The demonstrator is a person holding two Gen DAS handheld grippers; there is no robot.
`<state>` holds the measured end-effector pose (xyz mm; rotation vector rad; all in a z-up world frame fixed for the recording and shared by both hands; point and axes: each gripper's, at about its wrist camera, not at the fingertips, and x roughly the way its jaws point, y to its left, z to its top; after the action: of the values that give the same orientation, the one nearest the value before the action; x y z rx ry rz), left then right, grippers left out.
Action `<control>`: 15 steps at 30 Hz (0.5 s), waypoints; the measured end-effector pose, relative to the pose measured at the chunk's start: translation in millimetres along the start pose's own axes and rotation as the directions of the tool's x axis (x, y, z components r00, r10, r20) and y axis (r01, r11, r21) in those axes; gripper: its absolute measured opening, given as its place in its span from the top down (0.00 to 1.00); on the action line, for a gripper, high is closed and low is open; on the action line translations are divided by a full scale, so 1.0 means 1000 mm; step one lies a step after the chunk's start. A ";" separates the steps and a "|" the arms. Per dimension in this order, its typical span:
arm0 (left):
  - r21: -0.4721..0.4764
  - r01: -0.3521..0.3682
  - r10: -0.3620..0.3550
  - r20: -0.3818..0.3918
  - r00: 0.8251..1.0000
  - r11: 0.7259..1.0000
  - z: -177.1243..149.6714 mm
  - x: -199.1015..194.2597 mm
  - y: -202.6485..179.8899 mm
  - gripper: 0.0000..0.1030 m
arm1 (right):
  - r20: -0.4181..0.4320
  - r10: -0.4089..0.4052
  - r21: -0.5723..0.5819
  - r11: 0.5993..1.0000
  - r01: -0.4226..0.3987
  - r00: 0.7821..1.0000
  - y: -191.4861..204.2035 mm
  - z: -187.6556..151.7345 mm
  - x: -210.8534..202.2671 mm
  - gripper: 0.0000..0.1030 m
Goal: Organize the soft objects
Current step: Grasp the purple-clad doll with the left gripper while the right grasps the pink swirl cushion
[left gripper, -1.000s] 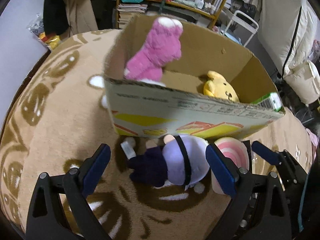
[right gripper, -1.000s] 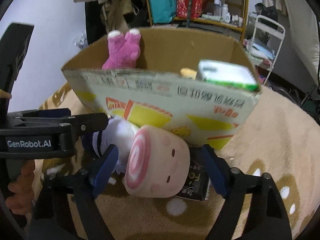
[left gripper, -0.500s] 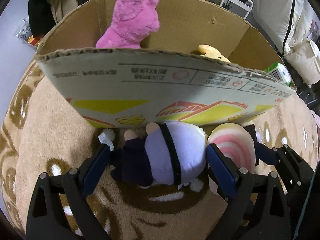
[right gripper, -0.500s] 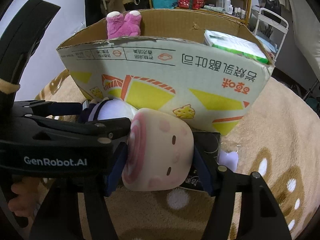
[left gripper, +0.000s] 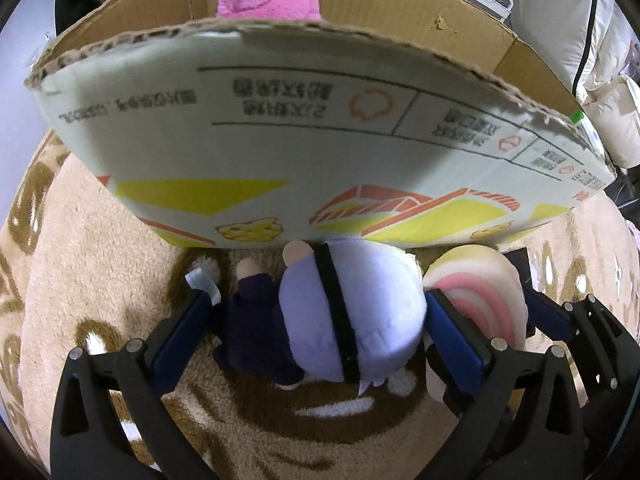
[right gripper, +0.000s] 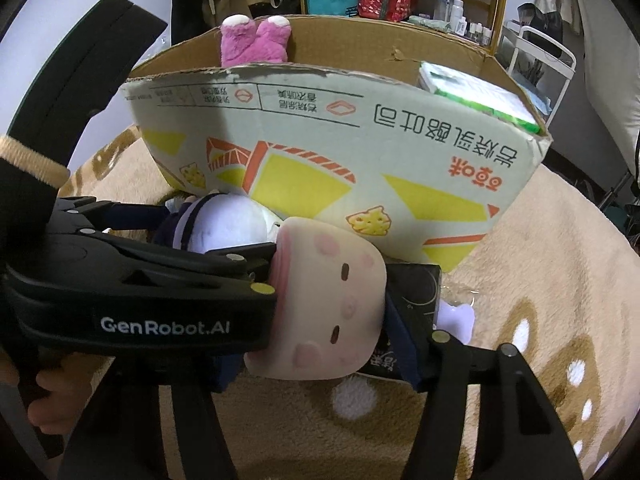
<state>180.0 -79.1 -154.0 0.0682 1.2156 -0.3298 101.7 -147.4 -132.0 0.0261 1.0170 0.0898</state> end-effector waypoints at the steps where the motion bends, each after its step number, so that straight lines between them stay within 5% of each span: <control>1: -0.002 0.000 0.000 0.001 1.000 1.000 0.001 0.002 0.000 0.02 | 0.000 0.003 0.001 1.000 -0.003 1.000 0.000 0.000 0.000 0.40; 15: -0.069 0.028 -0.025 0.040 0.999 0.997 -0.022 -0.015 0.005 0.07 | 0.005 -0.002 0.007 1.000 0.002 1.000 -0.005 -0.007 -0.014 0.56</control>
<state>156.5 -65.7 -148.3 -0.0148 1.1886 -0.3104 88.8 -154.1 -123.6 0.0315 1.0126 0.0845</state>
